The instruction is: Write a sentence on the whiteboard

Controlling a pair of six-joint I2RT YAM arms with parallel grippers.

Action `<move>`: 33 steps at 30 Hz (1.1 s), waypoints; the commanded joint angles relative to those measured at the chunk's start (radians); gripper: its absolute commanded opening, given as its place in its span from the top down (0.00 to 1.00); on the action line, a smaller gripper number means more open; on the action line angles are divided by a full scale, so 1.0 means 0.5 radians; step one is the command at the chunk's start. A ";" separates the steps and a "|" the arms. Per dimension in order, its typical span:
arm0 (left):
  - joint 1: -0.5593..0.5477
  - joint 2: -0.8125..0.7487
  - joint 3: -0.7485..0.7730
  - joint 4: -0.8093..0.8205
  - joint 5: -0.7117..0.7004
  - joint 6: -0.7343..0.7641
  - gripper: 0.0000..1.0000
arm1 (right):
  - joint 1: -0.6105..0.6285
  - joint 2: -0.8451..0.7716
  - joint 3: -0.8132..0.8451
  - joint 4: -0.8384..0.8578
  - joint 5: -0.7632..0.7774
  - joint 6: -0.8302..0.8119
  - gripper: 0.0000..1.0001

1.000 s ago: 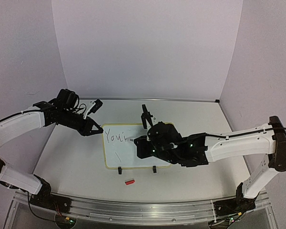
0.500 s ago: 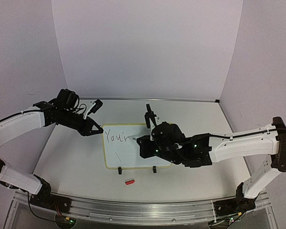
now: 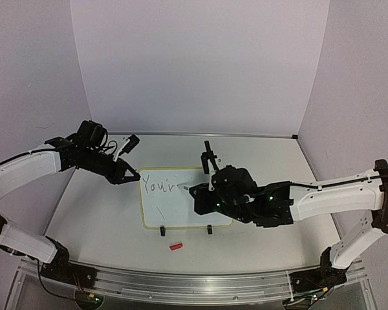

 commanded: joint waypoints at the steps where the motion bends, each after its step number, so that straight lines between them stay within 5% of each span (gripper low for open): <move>1: -0.020 0.013 0.032 -0.077 -0.043 0.024 1.00 | -0.006 0.003 0.036 0.054 0.079 0.005 1.00; 33: -0.019 0.010 0.030 -0.077 -0.044 0.026 1.00 | -0.009 -0.071 0.065 -0.075 0.191 0.027 1.00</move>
